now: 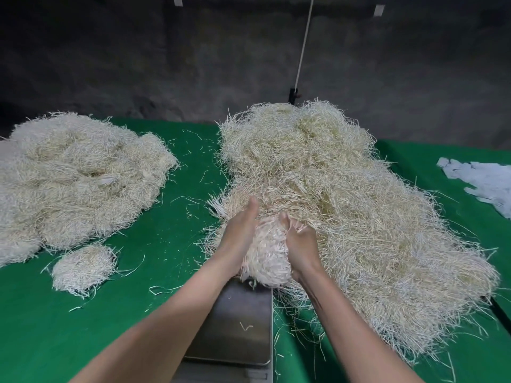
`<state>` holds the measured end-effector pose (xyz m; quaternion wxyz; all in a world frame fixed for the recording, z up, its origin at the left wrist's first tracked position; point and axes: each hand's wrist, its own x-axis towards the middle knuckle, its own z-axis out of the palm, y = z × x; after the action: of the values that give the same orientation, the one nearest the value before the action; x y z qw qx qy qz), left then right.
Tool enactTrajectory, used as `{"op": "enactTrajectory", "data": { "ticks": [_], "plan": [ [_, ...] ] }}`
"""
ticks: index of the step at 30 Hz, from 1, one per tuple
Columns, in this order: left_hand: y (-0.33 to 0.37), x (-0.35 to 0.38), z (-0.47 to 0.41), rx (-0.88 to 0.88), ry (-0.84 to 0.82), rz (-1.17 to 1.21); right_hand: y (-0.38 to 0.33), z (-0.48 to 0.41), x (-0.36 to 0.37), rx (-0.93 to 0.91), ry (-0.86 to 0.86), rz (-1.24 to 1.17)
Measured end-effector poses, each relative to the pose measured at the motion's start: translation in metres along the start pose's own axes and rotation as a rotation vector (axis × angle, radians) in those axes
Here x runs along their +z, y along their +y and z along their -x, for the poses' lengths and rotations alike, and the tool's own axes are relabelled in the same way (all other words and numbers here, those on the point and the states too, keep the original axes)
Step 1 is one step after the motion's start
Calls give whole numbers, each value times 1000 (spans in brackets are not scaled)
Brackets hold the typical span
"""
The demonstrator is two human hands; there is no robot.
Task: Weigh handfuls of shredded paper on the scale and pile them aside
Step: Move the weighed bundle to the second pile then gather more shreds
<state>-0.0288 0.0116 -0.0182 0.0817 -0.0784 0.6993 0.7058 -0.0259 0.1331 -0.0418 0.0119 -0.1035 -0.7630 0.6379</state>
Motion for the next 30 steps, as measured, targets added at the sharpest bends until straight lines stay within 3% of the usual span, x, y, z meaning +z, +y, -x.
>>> {"op": "enactTrajectory", "data": {
  "ticks": [2, 4, 5, 7, 10, 14, 18, 22, 24, 27, 28, 30],
  "plan": [
    [-15, 1, 11, 36, -9, -172, -2, -4, 4, -8, 123, -101],
    [-25, 13, 25, -71, -135, -46, -6, -6, 7, -136, 230, -55],
    [-25, 21, 27, -65, -111, -32, -4, -5, 9, -239, 257, 23],
    [-24, 29, 16, -6, 103, 59, 6, 8, 21, -402, 248, 235],
    [-18, 22, -5, -129, 352, 247, 16, 24, 41, -468, 160, 420],
    [-24, 31, 1, -137, 311, 282, 11, 4, 22, -436, 140, 453],
    [-13, 20, -10, -83, 310, 393, 13, 21, 43, -410, 210, 329],
    [-20, 22, -2, -117, 264, 185, 16, 16, 29, -246, 83, 317],
    [-21, 17, -2, -118, 259, 165, 12, 14, 18, -143, -26, 134],
    [-18, 1, -4, 58, 293, 52, 6, 14, 10, -19, -105, -364],
    [-21, -1, -5, 137, 287, -46, 5, 11, 9, -18, -111, -425],
    [-23, 8, -1, 181, 223, -166, -2, 12, 15, -85, -201, -316]
  ]
}}
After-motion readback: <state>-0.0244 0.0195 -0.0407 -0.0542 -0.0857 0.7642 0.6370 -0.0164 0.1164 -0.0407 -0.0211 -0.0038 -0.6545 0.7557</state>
